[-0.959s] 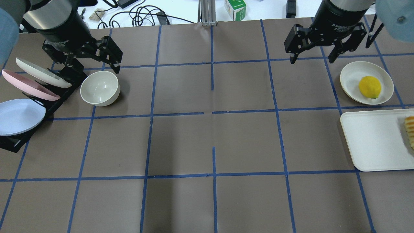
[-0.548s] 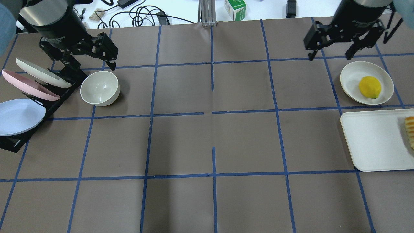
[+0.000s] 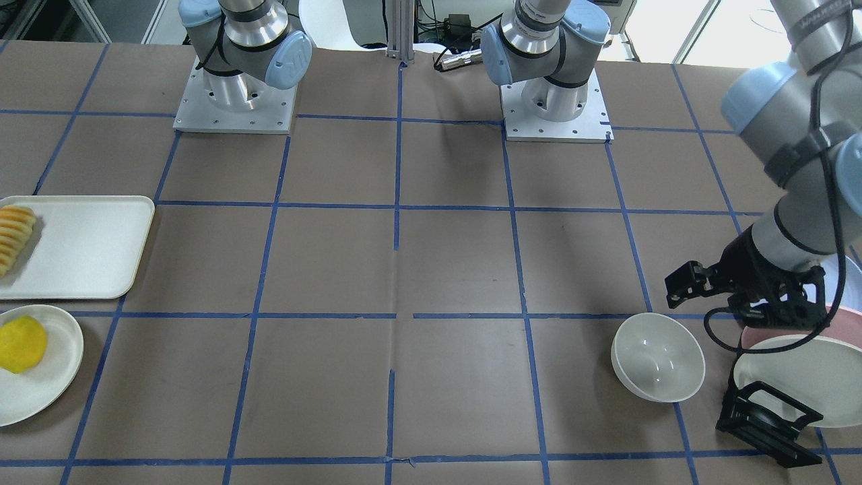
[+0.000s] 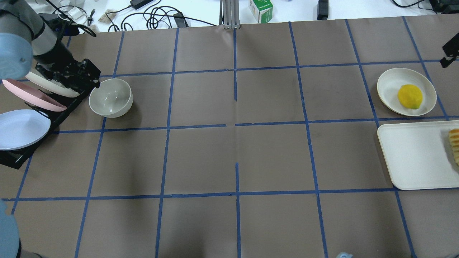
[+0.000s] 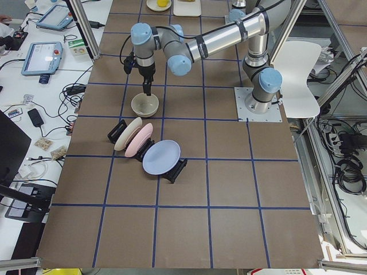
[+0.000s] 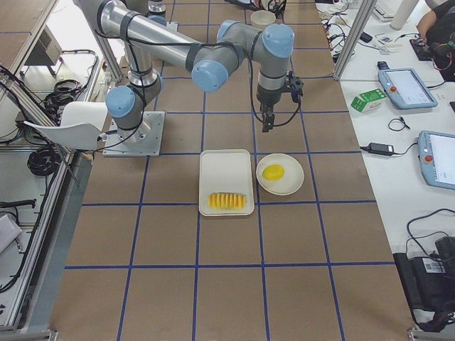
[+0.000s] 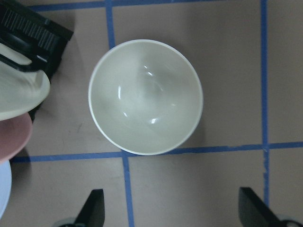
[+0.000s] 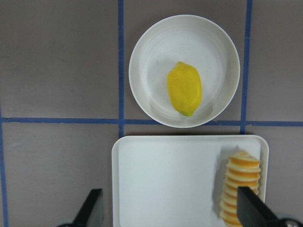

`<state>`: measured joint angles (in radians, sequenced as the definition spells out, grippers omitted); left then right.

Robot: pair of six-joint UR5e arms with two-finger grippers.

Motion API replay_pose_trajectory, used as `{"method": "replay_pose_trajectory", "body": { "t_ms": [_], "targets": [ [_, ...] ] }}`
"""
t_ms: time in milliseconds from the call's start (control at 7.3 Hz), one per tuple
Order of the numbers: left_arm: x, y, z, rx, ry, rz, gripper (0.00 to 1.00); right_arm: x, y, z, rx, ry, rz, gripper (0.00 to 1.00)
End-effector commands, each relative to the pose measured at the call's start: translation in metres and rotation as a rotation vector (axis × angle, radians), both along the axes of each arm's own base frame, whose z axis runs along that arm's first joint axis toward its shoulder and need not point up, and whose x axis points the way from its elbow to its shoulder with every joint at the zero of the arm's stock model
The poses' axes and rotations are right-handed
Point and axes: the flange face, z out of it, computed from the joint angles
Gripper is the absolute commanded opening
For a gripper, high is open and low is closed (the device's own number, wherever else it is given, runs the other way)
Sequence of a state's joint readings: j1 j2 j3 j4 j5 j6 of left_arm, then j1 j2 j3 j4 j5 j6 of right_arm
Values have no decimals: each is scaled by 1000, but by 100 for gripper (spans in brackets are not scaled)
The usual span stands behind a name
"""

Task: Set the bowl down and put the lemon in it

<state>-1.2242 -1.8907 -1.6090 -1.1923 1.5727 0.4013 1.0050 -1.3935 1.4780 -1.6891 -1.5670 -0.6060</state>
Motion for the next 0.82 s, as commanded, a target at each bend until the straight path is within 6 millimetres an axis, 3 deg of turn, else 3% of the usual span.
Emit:
{"method": "replay_pose_trajectory", "body": {
  "t_ms": [0, 411, 685],
  "targets": [
    [24, -13, -67, -3, 0, -2, 100, -30, -18, -42, -1, -9, 31, 100],
    [34, -41, -102, -5, 3, -2, 100, -50, -49, -143, 75, -66, 29, 100],
    [34, -42, -117, 15, 12, -7, 100, -59, -69, -205, 92, -77, 33, 100]
  ]
}}
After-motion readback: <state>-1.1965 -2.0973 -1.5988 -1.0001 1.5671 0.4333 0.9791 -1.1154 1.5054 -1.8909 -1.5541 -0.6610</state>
